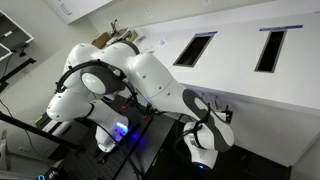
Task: Open the first door of the bottom kitchen cabinet on the right
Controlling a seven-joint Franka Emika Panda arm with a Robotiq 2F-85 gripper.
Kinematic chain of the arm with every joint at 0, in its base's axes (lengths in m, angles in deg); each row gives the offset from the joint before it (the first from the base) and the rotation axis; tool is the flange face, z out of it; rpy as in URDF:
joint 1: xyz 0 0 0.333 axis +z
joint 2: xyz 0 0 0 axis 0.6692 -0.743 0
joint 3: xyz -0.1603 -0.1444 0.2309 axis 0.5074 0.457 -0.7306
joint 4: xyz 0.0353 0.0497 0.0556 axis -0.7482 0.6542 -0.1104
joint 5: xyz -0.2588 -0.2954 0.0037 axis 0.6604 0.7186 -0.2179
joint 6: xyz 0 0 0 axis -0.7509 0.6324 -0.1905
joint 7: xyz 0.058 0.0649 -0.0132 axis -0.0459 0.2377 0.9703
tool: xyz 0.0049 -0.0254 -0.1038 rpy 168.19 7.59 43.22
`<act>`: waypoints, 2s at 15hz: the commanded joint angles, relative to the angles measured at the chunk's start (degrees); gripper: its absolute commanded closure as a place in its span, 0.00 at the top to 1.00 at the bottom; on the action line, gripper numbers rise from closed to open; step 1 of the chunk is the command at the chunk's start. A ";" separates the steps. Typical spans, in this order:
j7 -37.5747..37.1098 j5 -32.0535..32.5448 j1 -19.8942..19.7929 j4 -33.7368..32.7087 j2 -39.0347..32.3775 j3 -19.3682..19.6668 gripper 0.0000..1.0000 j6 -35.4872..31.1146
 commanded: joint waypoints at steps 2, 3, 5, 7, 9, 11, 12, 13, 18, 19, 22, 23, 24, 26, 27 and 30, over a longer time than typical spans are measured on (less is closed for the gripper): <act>-1.76 -3.27 1.06 -0.07 -0.53 -0.34 1.00 -0.11; -1.74 -3.65 1.21 -0.01 -0.63 -0.39 1.00 -0.16; -1.72 -4.44 1.64 0.12 -0.84 -0.35 1.00 -0.21; -1.86 -5.42 1.93 0.28 -1.05 -0.39 1.00 -0.40; -1.98 -6.88 2.20 0.52 -1.23 -0.44 1.00 -0.73; -2.12 -8.35 2.21 0.66 -1.41 -0.56 1.00 -0.69; -2.12 -9.03 2.24 0.74 -1.46 -0.60 1.00 -0.70; -2.17 -9.51 2.29 0.79 -1.50 -0.63 1.00 -0.66; -1.92 -10.42 2.91 1.01 -1.55 -0.64 0.66 -0.66; -1.97 -10.75 3.04 1.04 -1.55 -0.62 0.58 -0.82; -1.87 -11.19 3.12 1.49 -1.50 -0.53 0.35 -0.81; -1.83 -11.21 3.20 1.86 -1.38 -0.49 0.29 -0.82; -1.82 -11.18 3.25 2.04 -1.45 -0.49 0.22 -0.68; -1.64 -10.99 3.56 2.96 -1.27 -0.30 0.07 -0.48; -1.66 -10.80 3.67 3.29 -1.25 -0.19 0.01 -0.28; -1.25 -10.09 3.40 3.77 -1.41 0.62 0.03 0.26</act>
